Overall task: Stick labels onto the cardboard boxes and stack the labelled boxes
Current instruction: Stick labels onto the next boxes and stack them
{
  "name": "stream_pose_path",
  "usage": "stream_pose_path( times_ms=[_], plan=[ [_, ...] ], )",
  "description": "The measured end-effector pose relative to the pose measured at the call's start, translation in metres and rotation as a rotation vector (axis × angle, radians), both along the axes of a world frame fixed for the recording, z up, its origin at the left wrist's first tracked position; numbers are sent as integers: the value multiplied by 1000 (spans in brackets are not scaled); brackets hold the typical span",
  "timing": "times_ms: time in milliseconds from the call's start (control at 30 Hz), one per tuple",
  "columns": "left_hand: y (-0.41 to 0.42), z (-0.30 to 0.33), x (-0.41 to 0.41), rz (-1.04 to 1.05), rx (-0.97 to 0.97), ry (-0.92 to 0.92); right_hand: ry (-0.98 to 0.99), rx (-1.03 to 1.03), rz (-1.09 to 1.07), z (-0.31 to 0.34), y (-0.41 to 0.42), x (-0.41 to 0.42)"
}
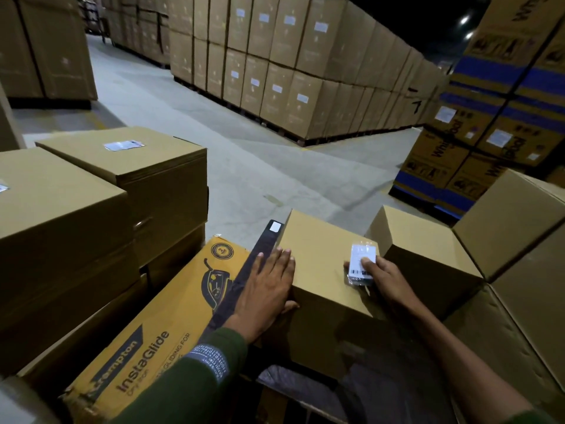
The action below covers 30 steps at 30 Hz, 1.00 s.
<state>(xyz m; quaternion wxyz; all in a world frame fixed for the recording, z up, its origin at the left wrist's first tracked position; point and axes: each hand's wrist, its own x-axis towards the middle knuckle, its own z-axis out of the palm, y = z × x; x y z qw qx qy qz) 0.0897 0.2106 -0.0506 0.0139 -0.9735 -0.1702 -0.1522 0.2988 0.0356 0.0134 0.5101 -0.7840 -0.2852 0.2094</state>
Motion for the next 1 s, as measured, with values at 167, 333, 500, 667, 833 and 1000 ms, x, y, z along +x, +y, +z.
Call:
stream_pose_path(
  times_ms=[167, 333, 500, 667, 833, 1000],
  plan=[
    [-5, 6, -2, 37, -5, 13, 0, -4, 68, 8, 43, -5],
    [-14, 15, -4, 75, 28, 38, 162, 93, 126, 7, 35, -24],
    [-26, 22, -4, 155, 71, 38, 299, 197, 88, 2, 2, -27],
    [-40, 22, -18, 180, 136, 39, 395, 267, 98, 11, -15, -37],
    [-58, 7, -67, 340, 208, -4, 362, 256, 209, 8, -11, -56],
    [-78, -2, -154, 581, 192, 38, 405, 318, 377, 6, 23, -116]
  ],
)
